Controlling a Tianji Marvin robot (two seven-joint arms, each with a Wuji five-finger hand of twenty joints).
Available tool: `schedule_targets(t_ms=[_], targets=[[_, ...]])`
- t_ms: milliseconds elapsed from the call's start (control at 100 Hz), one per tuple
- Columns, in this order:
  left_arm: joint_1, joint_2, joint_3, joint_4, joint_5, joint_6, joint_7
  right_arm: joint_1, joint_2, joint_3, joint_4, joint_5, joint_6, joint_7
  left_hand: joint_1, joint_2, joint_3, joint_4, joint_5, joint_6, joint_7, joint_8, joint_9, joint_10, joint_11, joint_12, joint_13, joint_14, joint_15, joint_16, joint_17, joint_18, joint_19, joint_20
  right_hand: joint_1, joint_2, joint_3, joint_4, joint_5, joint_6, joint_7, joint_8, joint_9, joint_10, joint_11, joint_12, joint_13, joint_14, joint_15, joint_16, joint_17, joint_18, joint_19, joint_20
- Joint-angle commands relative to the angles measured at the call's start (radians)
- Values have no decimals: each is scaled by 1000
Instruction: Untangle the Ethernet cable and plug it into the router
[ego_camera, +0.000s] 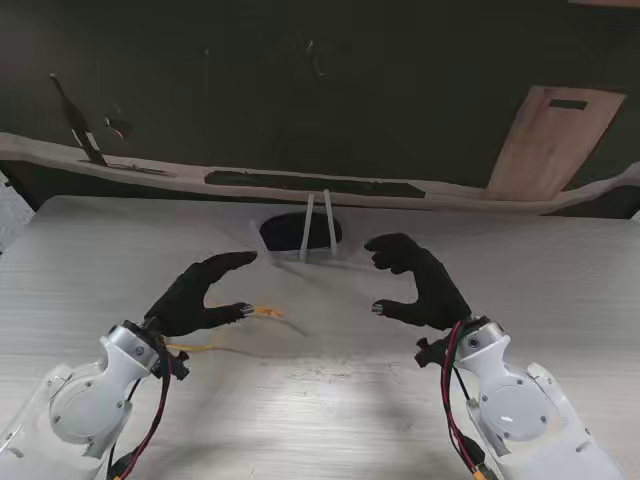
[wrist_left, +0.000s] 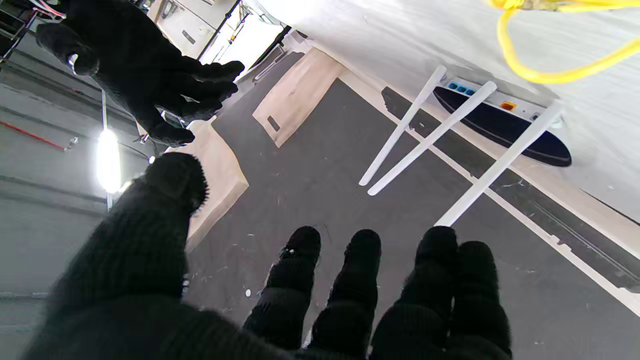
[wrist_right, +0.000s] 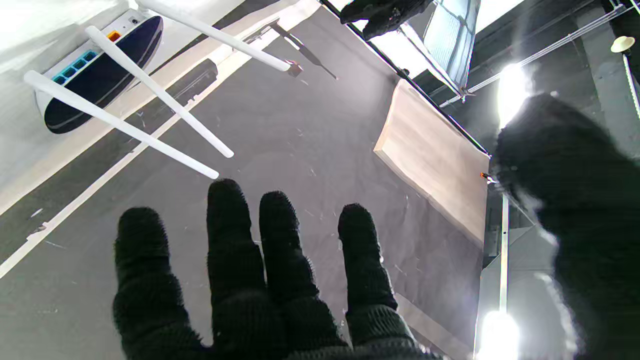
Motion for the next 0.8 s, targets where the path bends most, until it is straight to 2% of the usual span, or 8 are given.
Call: schedule_targets(t_ms=[0,180,410,530,650,700,790], targets=[[13,-2,0,-9,7,11,-1,-6,-3,-2,-8,3,1,11,-28,6,11,-16,-7,-20,-11,-2,13,-26,-4,-11,6,-110,2,6,1,-24,-22,1,-27,-7,8,-18,-20,-24,8,-13,-10,-22,-2,-13,-3,-2,8,5,3,2,-24,21],[32,-3,-8,-29,51,51,13,-6,-3,-7,-8,7,8,14,-28,25,14,-11,1,-19,-7,-2,23,-24,-1,-10,11,-108,7,7,5,-26,-22,1,-17,5,-4,-15,-13,-23,5,-13,-7,-20,-2,-12,0,-1,13,7,5,3,-26,27],[40,-6,-10,-47,138,139,44,-2,-2,-8,-2,3,4,14,-22,52,27,-2,16,-15,4,0,44,-19,11,-5,24,-104,19,10,8,-28,-10,3,-13,14,-11,-12,-6,-23,2,-13,-3,-18,-3,-13,4,-2,20,10,8,3,-28,34],[37,-2,-19,-57,170,164,35,3,-2,-13,8,-3,14,15,-27,72,28,0,25,-13,12,1,57,-16,18,-2,27,-96,28,13,11,-30,4,4,-7,21,-13,-11,-4,-24,0,-14,-5,-17,-4,-13,3,-1,22,10,9,3,-29,36],[48,3,-53,-92,233,221,16,4,-4,-19,18,-7,25,6,-11,86,33,3,28,-11,19,2,48,-13,18,0,14,-104,29,12,4,-48,10,-1,-3,20,-15,-9,-1,-22,-2,-14,-2,-14,-4,-13,8,5,26,12,11,6,-30,38],[54,4,-69,-105,268,248,17,3,-3,-20,18,-2,31,12,-3,83,35,4,28,-13,22,2,31,-15,16,0,-5,-107,24,8,-7,-66,6,-8,-3,22,-18,-9,-1,-22,-3,-14,-2,-14,-6,-14,7,6,25,12,9,7,-31,39],[63,4,-93,-117,320,291,27,4,-3,-20,20,-2,33,14,4,78,42,5,28,-15,27,4,23,-15,19,1,-8,-118,28,6,-7,-72,5,-15,-1,27,-21,-9,0,-22,-3,-14,0,-13,-7,-14,9,5,25,12,12,7,-31,41]])
